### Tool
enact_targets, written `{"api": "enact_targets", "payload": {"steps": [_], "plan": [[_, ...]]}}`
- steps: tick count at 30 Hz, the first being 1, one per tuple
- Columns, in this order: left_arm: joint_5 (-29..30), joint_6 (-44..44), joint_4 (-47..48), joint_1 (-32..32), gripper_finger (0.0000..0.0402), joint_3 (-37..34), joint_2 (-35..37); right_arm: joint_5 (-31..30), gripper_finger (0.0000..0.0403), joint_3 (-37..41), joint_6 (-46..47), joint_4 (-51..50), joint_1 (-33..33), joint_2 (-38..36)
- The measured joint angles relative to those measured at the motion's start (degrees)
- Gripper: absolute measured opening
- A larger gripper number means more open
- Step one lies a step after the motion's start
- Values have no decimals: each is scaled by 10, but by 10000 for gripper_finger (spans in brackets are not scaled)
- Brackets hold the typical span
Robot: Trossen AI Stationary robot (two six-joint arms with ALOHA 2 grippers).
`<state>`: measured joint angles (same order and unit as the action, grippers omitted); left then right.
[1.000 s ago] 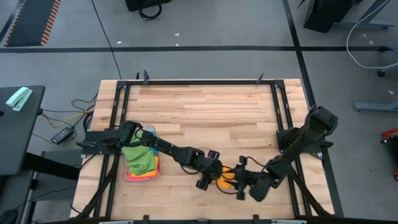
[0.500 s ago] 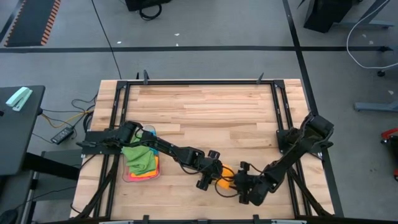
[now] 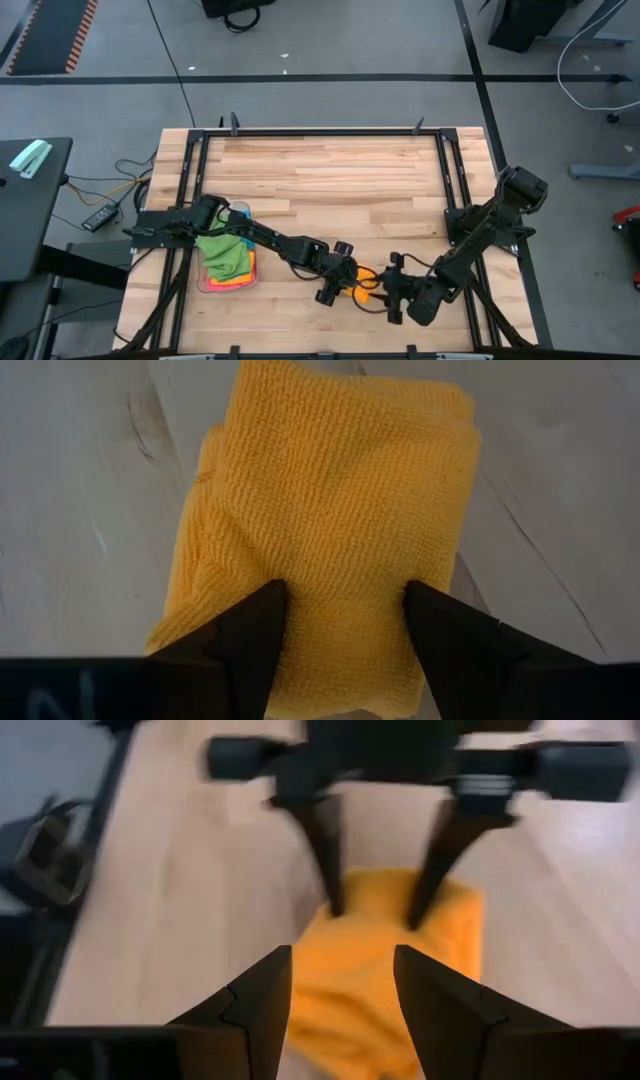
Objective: Fold microfiber towels
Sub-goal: Put the yellow microfiber cloth into the transparent bin
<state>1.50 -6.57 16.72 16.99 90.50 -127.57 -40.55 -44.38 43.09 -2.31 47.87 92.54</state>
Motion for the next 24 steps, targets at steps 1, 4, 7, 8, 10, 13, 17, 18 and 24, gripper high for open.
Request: {"api": "enact_targets", "payload": {"steps": [1,4,7,8,10,13,17,18,24], "plan": [[0,0,0,0,220,0,0,-6,185,0,8,-2,-6,0],[0,2,0,0,216,0,0,-3,185,0,54,-8,-32,4],[-1,14,1,2,214,0,0,35,187,0,94,-23,-63,4],[-2,17,2,3,214,0,0,53,189,0,95,-25,-73,4],[-5,19,7,6,216,0,0,83,196,0,90,-22,-89,4],[-7,20,10,11,217,0,0,116,213,0,77,-23,-117,4],[-5,27,13,16,213,0,0,174,244,0,80,-23,-153,4],[-6,31,13,16,212,0,0,184,252,0,81,-22,-160,5],[-10,33,13,15,216,0,0,251,284,0,98,-17,-186,42]]}}
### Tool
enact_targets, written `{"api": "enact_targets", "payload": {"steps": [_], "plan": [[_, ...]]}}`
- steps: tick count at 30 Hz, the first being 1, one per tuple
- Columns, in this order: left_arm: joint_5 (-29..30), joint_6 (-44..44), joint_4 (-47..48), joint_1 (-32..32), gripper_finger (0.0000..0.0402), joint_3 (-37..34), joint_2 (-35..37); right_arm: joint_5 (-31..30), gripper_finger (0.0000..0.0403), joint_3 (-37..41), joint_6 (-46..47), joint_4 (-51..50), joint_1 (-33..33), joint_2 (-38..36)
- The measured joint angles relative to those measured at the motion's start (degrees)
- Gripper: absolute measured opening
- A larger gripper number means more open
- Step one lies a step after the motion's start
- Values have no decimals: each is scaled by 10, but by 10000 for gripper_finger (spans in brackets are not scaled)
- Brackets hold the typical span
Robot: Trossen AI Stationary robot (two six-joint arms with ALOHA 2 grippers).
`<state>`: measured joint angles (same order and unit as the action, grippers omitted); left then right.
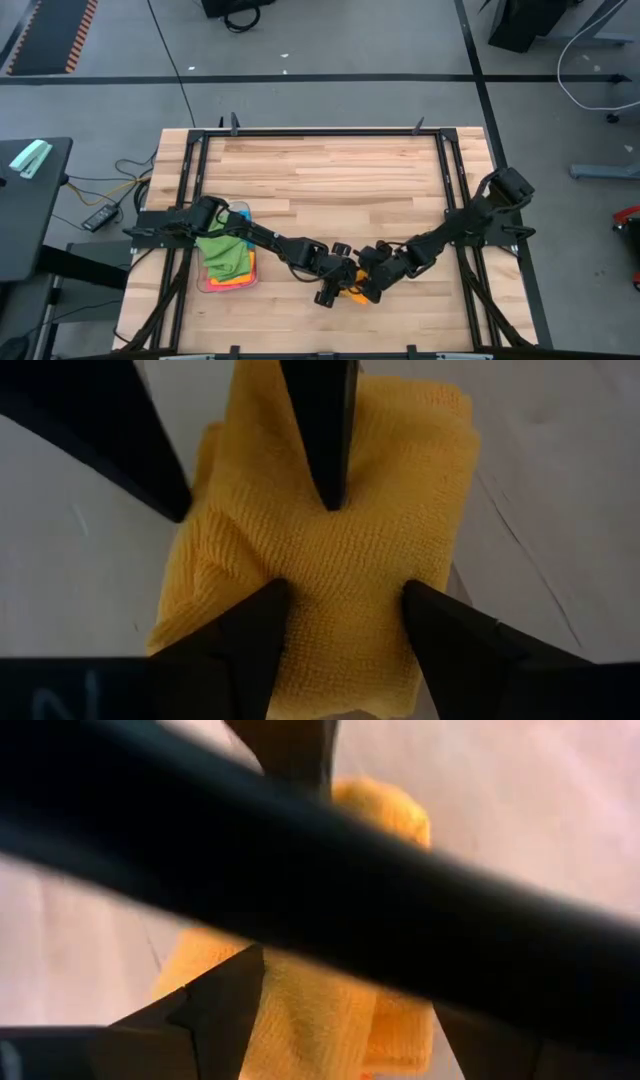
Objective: Fold microfiber towels
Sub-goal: Put the yellow microfiber cloth into the transparent bin
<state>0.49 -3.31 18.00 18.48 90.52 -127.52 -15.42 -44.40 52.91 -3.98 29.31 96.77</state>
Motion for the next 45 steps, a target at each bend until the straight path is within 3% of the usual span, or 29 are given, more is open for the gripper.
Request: {"api": "enact_targets", "payload": {"steps": [7,11,15,22,28,40,45], "plan": [[-1,0,0,0,218,-1,0,39,293,-1,8,3,-4,17],[1,0,0,0,216,-1,0,57,275,-1,18,3,-5,22],[8,0,0,-2,220,0,0,65,233,-2,30,3,-4,33],[15,-3,17,4,212,0,8,64,126,-1,23,7,-4,34],[62,-2,73,28,196,-2,37,60,52,0,0,13,-3,34],[93,-7,135,57,168,-2,42,55,44,0,-15,12,-3,32],[96,0,89,69,155,-46,47,54,43,4,-24,-13,1,4]]}}
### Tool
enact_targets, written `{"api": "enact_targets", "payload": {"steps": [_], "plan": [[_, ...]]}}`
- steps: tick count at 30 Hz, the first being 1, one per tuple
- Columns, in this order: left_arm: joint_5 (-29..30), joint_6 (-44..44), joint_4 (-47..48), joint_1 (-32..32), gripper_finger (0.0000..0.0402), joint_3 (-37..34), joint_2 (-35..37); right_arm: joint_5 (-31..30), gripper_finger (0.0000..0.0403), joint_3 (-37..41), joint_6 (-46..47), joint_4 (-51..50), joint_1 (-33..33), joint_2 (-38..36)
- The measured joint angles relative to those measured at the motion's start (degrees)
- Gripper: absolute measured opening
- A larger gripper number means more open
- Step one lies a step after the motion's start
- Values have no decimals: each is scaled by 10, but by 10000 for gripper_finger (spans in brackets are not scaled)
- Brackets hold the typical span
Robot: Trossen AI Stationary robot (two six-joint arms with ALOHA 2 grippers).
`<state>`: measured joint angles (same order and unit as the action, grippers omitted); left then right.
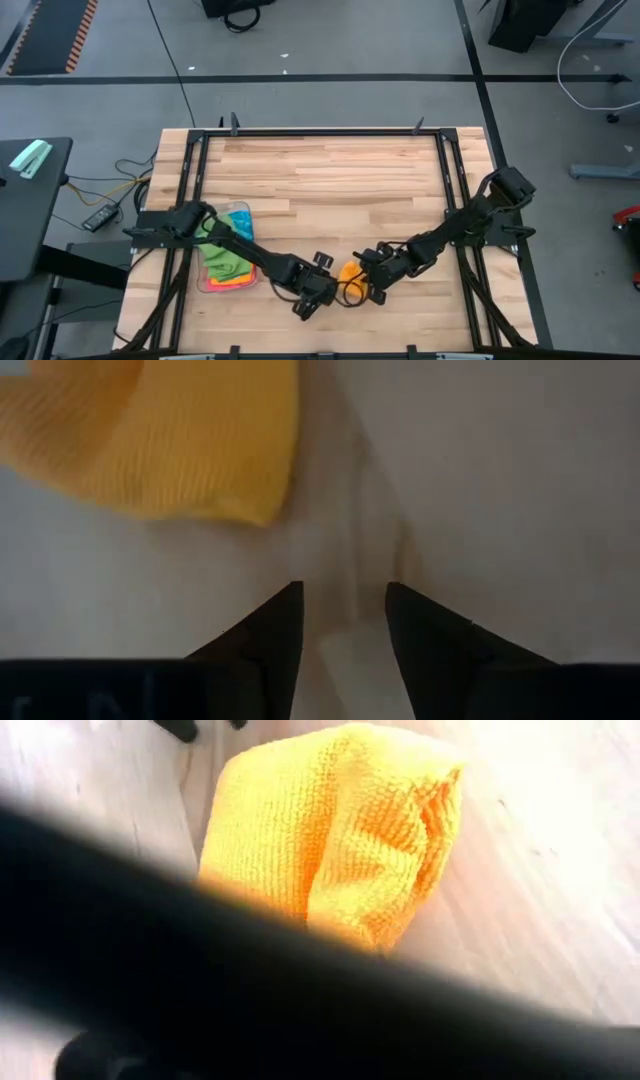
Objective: Fold microfiber towels
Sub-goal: Put the yellow microfiber cloth into the transparent bin
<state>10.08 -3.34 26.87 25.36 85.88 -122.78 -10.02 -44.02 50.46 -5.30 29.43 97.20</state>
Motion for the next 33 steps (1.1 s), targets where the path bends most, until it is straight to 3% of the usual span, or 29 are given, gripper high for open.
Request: {"api": "enact_targets", "payload": {"steps": [9,14,19,22,30,33], "plan": [[4,-18,-143,14,124,-112,67,-4,42,0,-1,-38,3,-22],[16,-36,-302,8,114,-209,126,-6,42,-1,-6,-32,12,-25],[107,-118,-343,27,123,-223,139,1,42,-1,-12,-25,9,-52],[153,-173,-344,41,152,-217,137,2,42,-1,-16,-22,5,-81],[274,-319,-367,53,293,-213,137,13,42,-2,-18,-13,-11,-141],[316,-383,-394,53,325,-213,137,16,42,-2,-17,-7,-17,-161]]}}
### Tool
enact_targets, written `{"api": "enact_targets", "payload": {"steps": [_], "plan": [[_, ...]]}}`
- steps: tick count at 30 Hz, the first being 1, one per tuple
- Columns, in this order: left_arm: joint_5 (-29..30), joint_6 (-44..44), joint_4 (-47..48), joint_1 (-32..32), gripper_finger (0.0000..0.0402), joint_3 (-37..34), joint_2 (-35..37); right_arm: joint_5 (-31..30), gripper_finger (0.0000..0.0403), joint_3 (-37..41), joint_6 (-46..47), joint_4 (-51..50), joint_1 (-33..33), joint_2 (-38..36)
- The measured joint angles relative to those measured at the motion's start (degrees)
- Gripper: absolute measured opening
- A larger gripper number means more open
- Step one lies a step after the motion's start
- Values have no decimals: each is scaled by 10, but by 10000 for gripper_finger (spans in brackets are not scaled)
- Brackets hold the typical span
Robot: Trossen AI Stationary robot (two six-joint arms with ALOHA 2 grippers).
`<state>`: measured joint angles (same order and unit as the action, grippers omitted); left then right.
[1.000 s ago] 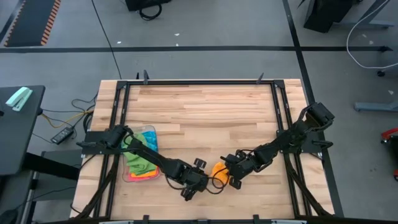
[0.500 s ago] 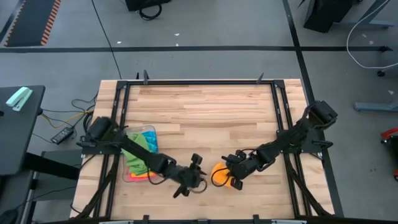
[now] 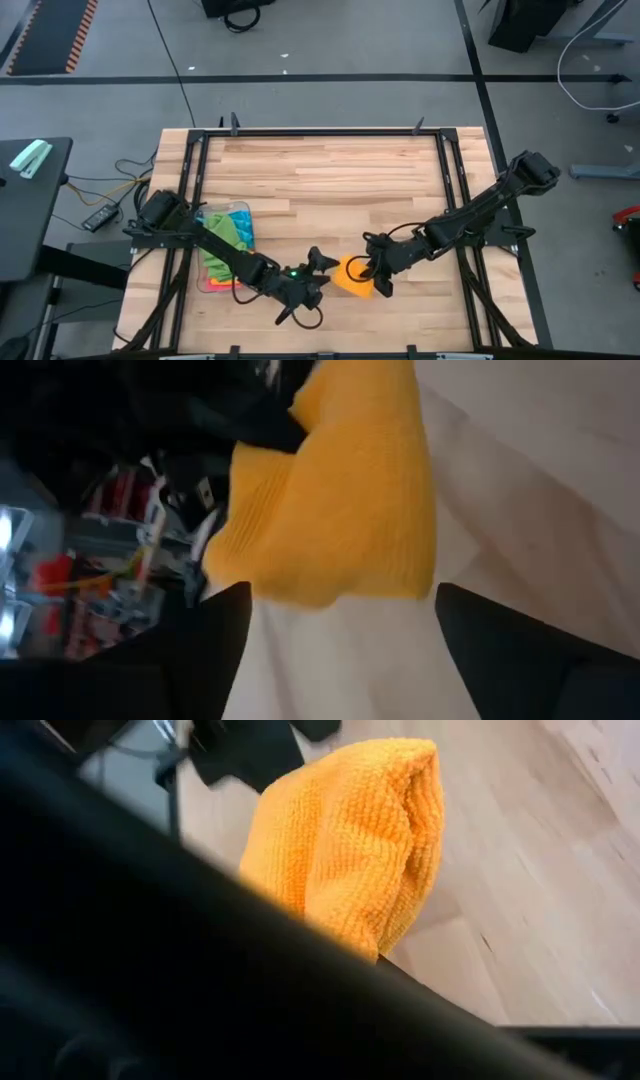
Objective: Fold microfiber towels
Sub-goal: Put the yellow microfiber cloth into the transparent bin
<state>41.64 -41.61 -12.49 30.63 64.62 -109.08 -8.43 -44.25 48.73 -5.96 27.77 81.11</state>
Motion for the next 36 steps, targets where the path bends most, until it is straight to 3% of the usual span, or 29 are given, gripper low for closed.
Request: {"api": "enact_targets", "payload": {"steps": [5,18,30,36], "plan": [[4,-65,-56,-2,330,0,0,-1,42,0,8,19,-4,-12],[3,-229,-105,-16,280,0,0,19,42,0,0,50,-12,-11],[0,-212,-104,-19,123,0,0,20,44,0,-12,53,-11,-11],[3,-154,-101,-13,47,0,0,2,87,0,-41,55,-11,-11]]}}
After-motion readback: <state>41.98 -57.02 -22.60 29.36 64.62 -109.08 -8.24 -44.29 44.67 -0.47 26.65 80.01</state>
